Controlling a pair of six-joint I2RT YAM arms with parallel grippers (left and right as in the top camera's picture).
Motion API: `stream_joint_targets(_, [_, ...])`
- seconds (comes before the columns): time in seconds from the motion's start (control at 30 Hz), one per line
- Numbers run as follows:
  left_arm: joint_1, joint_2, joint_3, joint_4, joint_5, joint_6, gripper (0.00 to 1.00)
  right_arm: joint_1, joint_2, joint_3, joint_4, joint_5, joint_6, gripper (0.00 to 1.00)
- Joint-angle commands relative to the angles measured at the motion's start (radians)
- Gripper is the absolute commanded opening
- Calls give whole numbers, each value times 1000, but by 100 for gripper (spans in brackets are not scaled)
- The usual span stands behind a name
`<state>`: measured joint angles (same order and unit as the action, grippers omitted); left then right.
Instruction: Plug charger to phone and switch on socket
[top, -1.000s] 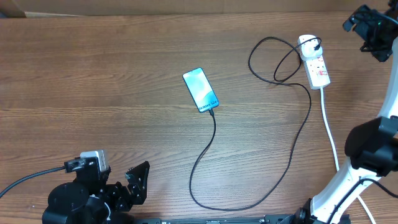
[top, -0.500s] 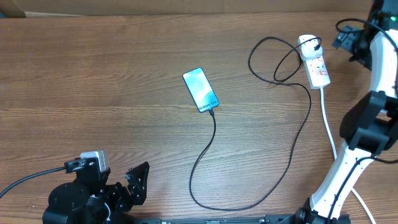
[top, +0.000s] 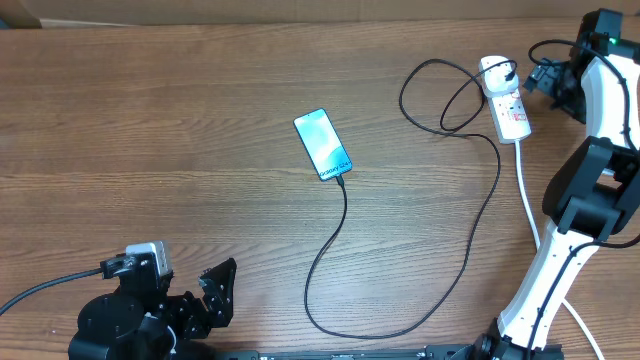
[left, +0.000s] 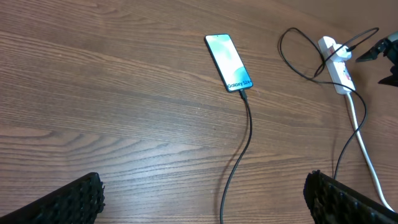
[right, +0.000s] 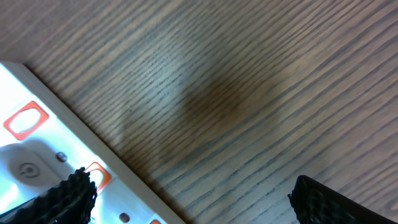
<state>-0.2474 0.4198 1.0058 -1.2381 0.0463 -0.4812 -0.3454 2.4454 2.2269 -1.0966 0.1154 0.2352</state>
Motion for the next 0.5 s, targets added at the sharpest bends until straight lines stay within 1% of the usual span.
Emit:
stream_joint_targets(0.0, [-3, -7, -4, 1, -21, -13, 100, 2, 13, -25, 16, -25, -1, 100])
stream_joint_targets(0.1, [-3, -7, -4, 1, -28, -13, 100, 3, 13, -48, 37, -58, 0, 100])
stream_joint_targets(0.37, [-4, -7, -4, 2, -28, -13, 100, 3, 18, -67, 65, -53, 0, 100])
stream_joint_targets(0.47, [-3, -7, -4, 2, -28, -13, 99, 3, 18, -67, 82, -54, 26, 100])
